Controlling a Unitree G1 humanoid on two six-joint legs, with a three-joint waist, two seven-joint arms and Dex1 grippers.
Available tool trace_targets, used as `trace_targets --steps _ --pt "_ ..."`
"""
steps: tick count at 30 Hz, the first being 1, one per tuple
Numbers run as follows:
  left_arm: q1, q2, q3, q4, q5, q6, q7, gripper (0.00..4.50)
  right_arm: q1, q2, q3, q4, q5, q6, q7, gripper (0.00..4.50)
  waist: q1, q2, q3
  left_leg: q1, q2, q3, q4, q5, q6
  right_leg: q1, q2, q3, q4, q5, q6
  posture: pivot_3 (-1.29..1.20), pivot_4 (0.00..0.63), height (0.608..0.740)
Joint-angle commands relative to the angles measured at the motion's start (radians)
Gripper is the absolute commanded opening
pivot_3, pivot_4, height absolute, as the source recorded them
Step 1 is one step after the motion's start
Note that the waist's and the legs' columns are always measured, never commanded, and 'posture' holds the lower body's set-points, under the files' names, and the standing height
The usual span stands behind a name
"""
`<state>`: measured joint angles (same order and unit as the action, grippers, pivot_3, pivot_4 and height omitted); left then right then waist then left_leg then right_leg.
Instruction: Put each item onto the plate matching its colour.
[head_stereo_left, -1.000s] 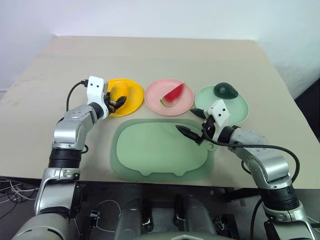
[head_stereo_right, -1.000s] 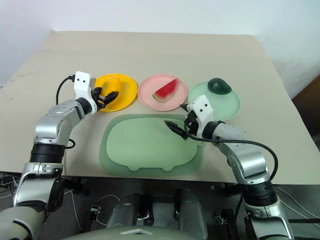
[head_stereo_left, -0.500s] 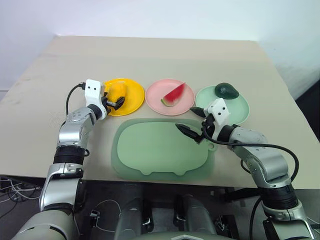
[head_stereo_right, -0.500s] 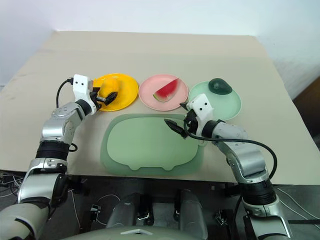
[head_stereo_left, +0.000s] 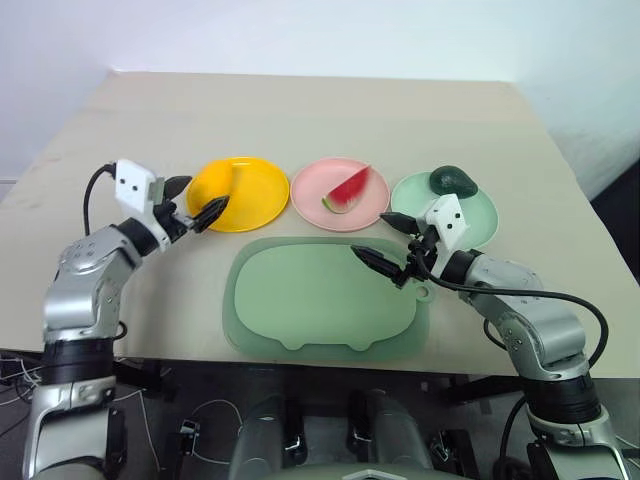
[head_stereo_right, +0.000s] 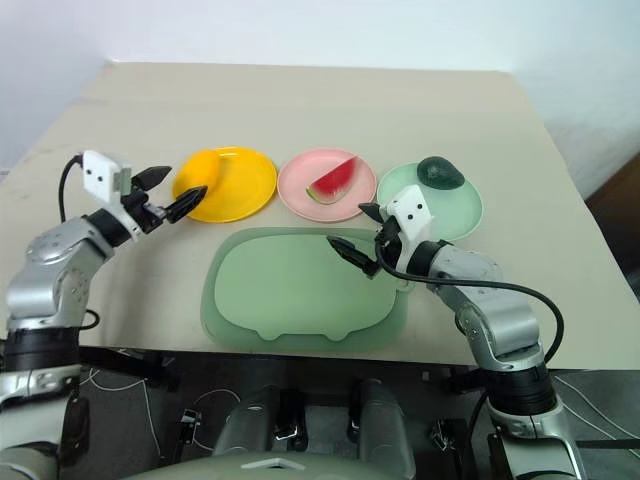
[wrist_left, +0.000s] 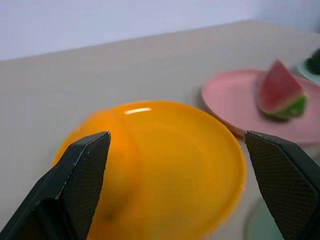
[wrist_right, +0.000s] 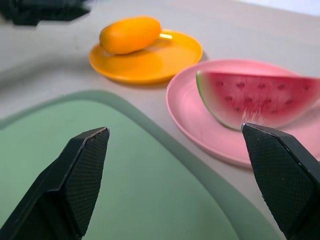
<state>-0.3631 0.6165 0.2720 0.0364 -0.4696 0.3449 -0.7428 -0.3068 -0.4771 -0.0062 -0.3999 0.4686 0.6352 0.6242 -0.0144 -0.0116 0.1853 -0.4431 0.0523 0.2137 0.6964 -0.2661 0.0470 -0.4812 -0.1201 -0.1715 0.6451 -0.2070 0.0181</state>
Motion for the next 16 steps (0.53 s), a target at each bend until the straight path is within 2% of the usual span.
trace_targets --steps 1,11,16 --pt "0.090 0.003 0.071 -0.112 -0.112 -0.036 -0.119 4.49 0.029 0.013 -0.056 -0.072 0.088 -0.014 0.028 4.50 0.002 0.000 0.000 0.000 0.000 0.000 0.000 0.000 0.001 0.000 0.000 0.000 0.000 0.000 0.000 0.00 0.150 0.696" --pt "0.250 0.006 0.047 -0.183 -0.143 -0.081 -0.250 4.49 0.136 -0.043 -0.122 -0.108 0.142 -0.021 0.041 4.50 0.002 0.001 0.000 0.000 0.000 0.000 -0.003 -0.001 0.002 0.002 0.001 0.000 -0.009 -0.001 0.001 0.00 0.150 0.696" --pt "0.248 -0.004 0.029 -0.172 -0.141 -0.089 -0.265 4.49 0.152 -0.066 -0.144 -0.108 0.143 -0.026 0.039 4.50 0.001 0.001 0.000 0.000 0.000 0.001 -0.006 -0.001 0.001 0.002 0.001 0.000 -0.011 0.000 -0.001 0.00 0.150 0.696"
